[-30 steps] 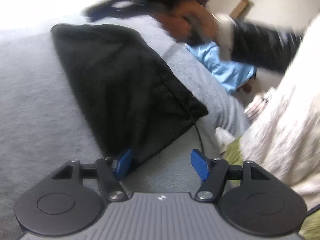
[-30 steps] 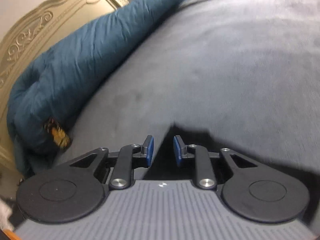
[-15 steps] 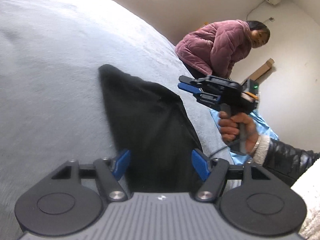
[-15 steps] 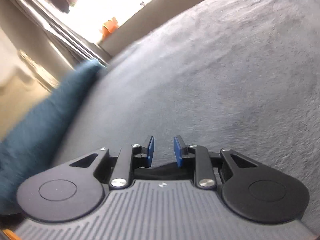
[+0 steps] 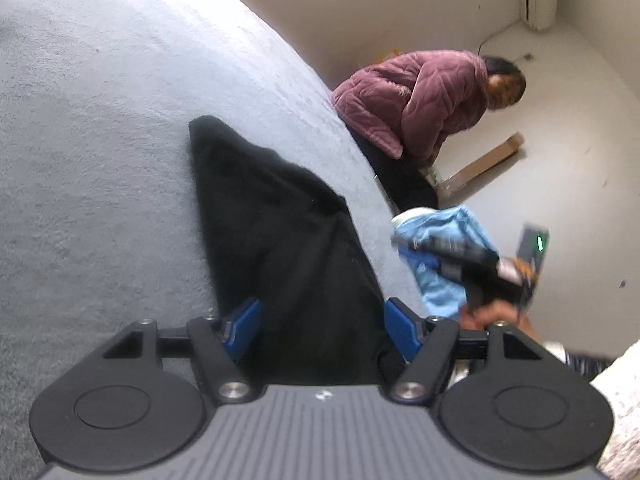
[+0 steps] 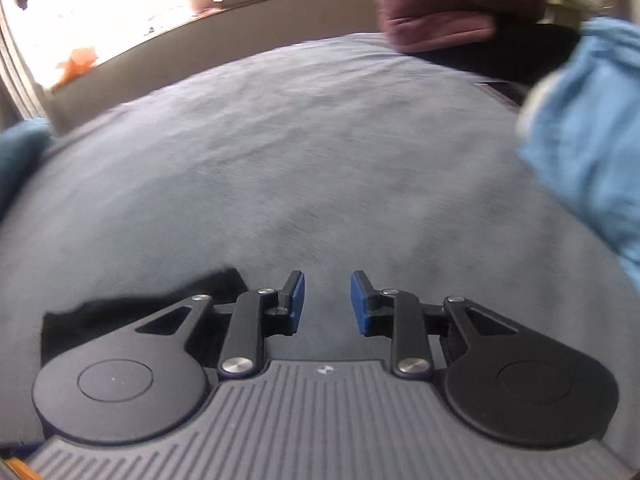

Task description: Fold clothes

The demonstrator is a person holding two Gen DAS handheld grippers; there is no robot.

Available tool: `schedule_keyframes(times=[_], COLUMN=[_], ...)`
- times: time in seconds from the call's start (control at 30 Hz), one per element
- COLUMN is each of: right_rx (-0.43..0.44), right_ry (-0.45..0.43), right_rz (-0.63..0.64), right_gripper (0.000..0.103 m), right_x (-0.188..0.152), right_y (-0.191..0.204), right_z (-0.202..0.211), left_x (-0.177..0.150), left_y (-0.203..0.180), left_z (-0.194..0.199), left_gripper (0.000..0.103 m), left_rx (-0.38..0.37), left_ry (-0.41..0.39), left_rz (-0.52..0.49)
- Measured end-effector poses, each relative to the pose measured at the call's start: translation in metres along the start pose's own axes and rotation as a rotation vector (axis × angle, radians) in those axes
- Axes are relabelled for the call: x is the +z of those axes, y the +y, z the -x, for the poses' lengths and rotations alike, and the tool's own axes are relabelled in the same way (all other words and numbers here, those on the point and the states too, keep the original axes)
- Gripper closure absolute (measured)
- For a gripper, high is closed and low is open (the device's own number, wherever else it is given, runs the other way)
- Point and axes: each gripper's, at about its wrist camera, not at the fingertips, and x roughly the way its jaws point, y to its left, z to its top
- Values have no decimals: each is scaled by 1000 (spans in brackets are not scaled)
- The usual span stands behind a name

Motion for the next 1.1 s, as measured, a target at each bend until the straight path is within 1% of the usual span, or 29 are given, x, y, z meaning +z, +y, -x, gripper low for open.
schedule_keyframes(times=[0.03, 0.13, 0.17, 0.2, 0.3, 0.33, 0.37, 0.43, 0.5, 0.53, 0.63, 0.67, 0.73, 0.77, 0.83, 0.93, 1.0, 1.07, 1.1], right_rx=[-30, -111, -115, -109, -90, -88, -87, -71, -32, 23, 82, 99, 136, 173, 258, 401, 473, 514, 520], right_ry=[10, 104, 126, 130, 87, 82, 80, 14, -56, -67, -42, -50, -60, -62, -70, -59, -15, 3, 13], right_rz=[17, 168, 203, 237, 416, 445, 465, 514, 480, 476, 508, 478, 401, 391, 385, 474, 530, 591, 612], right_gripper=[78, 77, 77, 77, 77, 77, 77, 77, 65, 65, 66, 66, 66, 66, 66, 66, 67, 68, 68], right_x=[-7, -25, -28, -30, -28, -20, -11, 12, 18, 9, -29, -36, -46, -50, -56, -57, -57, -60, -62], right_y=[2, 15, 19, 23, 43, 48, 52, 63, 65, 63, 50, 44, 32, 32, 33, 50, 61, 67, 68], right_z=[7, 13, 16, 21, 55, 70, 85, 122, 152, 160, 137, 126, 102, 93, 77, 61, 51, 43, 40], left_x=[1, 3, 3, 3, 6, 9, 13, 18, 22, 24, 31, 33, 32, 30, 30, 32, 33, 35, 35], left_y=[2, 7, 7, 8, -4, -10, -17, -25, -34, -38, -51, -56, -58, -59, -62, -68, -72, -77, -79], left_z=[0, 1, -1, -2, -8, -8, -8, -6, -3, -2, 2, 3, -14, -23, -38, -56, -68, -79, -85], left_gripper=[33, 31, 30, 30, 30, 30, 31, 31, 29, 29, 28, 28, 30, 33, 34, 34, 33, 32, 32], left_rx=[-9, -37, -42, -47, -20, -1, 19, 39, 58, 67, 96, 105, 188, 231, 309, 408, 475, 542, 575], left_ry=[-6, -31, -28, -24, 35, 60, 86, 93, 97, 100, 106, 109, 118, 123, 138, 170, 191, 212, 223], left_rz=[8, 40, 41, 41, -34, -80, -129, -176, -220, -243, -309, -332, -349, -356, -380, -431, -464, -498, -515])
